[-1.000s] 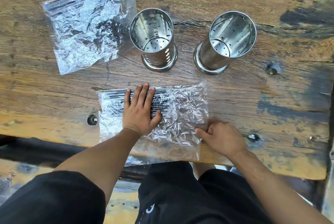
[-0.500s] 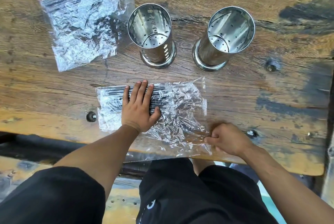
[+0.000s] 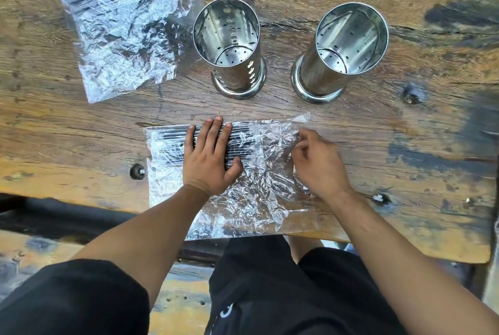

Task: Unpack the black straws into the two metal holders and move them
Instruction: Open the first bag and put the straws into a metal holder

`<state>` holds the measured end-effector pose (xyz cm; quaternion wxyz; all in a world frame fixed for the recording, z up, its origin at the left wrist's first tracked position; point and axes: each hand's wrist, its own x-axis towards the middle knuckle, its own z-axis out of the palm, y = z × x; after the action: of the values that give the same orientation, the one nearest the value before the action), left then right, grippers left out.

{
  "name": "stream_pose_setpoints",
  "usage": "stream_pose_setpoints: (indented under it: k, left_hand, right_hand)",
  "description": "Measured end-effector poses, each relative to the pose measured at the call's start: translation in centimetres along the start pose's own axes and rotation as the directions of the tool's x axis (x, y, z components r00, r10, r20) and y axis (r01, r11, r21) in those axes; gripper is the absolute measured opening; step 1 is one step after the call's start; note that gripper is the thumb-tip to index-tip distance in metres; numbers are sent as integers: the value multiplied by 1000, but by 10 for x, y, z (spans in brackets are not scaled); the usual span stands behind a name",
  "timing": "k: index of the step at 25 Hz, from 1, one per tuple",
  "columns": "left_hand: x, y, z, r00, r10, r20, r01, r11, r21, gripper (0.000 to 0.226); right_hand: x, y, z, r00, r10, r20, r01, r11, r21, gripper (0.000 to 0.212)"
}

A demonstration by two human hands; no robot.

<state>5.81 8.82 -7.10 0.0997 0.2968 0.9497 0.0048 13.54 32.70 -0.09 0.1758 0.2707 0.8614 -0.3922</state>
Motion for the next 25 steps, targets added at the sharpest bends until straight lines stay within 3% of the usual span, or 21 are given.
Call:
stream_pose_setpoints:
  k: [3, 5, 8, 9, 10, 12, 14, 15, 17, 19, 22, 25]
  left_hand:
    - [-1, -2, 3, 998, 8, -57, -9, 1000, -22, 78]
    - [-1, -2, 5, 996, 19, -90, -23, 999, -39, 77]
    - [-1, -5, 8, 987, 35, -154, -49, 995, -86, 76]
    - [-2, -6, 9, 979, 37, -199, -62, 990, -123, 75]
    - [-3, -7, 11, 968, 38, -249, -82, 982, -170, 74]
    - [-5, -9, 14, 944, 45, -328, -134, 958, -255, 72]
    - [-5, -11, 14, 937, 45, -347, -154, 944, -291, 71]
    - [-6, -11, 14, 937, 41, -346, -150, 944, -294, 71]
    - [-6, -11, 13, 937, 25, -347, -129, 951, -281, 68]
    - [-6, -10, 13, 937, -12, -350, -84, 963, -257, 65]
    - [-5, -9, 14, 935, -46, -352, -45, 968, -246, 64]
    - [-4, -8, 15, 938, -20, -347, -66, 970, -236, 66]
  right_hand:
    - [7, 2, 14, 975, 179, 131, -203, 959, 200, 27]
    - [9, 8, 20, 933, 259, 250, -344, 849, 402, 25]
    - [12, 14, 22, 851, 212, 480, -514, 521, 681, 29]
    - [12, 15, 23, 830, 163, 533, -542, 456, 706, 30]
    - [12, 15, 26, 823, 123, 554, -540, 468, 699, 30]
    - [12, 16, 37, 879, 41, 475, -393, 626, 673, 26]
    - [10, 13, 50, 960, -123, 251, -59, 788, 612, 29]
    - [10, 12, 57, 960, -260, 106, 179, 858, 482, 31]
    - [13, 8, 73, 861, -503, -71, 507, 848, 155, 33]
    - [17, 3, 84, 792, -607, -67, 608, 794, 2, 40]
    - [23, -3, 89, 731, -678, 81, 671, 691, -268, 67]
    - [26, -10, 84, 753, -636, 170, 633, 628, -453, 87]
